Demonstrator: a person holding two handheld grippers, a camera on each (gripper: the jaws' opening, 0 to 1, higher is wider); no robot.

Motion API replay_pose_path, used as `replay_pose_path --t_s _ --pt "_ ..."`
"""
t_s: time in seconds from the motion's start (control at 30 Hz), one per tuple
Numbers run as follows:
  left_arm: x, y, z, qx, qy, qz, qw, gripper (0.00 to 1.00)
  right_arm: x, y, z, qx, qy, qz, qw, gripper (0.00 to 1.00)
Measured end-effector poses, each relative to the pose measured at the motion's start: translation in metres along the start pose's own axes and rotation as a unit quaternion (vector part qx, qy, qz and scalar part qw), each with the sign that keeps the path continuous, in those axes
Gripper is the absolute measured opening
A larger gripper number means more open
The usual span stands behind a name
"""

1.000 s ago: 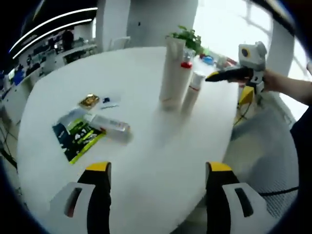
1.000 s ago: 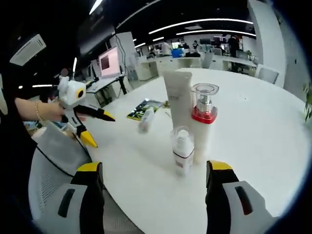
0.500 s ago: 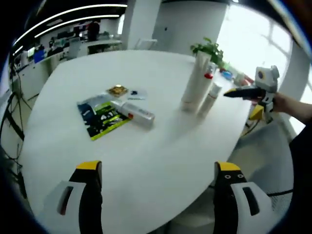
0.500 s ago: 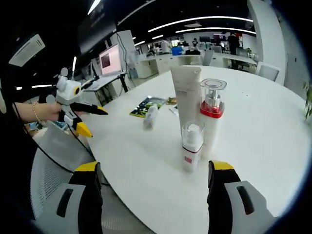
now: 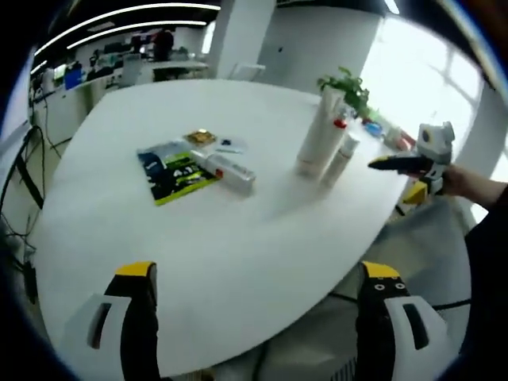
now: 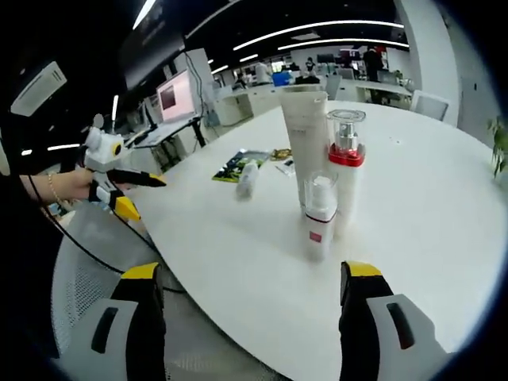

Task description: Arrange the skincare products in the storage area until every visible bottle or jar stands upright without overlapping.

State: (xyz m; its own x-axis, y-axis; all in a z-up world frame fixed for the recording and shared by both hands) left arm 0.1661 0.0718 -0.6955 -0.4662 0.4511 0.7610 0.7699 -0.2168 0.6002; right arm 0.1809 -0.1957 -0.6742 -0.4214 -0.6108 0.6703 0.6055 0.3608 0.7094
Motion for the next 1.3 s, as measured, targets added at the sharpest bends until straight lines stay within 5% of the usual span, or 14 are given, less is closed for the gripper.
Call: replay_pose_path --t_s 0.9,1.3 --pt "-0.01 -0.001 -0.002 -0.004 -0.006 0.003 1.0 0.95 -0.01 -0.006 0.016 0.004 0.012 0.027 0.9995 0.9" --pt "-0.011 -0.002 -0.005 -0.012 -0.019 0.002 0.9998 0.94 -0.037 0.03 0.046 0.036 0.034 0.05 0.9975 0.88"
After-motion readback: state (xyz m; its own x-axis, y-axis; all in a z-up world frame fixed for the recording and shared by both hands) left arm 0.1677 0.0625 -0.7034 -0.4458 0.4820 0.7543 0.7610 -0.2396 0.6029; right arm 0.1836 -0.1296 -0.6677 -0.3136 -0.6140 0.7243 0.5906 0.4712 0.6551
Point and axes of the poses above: the point that each gripper's makers call its tool centre point, and the gripper's own axes: x roughly backward along the fingers, z roughly to its left, y roughly out of its top, the point moved 1 cm from there along x, roughly backward along the fingers, and after that the axes turned 7 degrees about z, right-handed, at the moved point
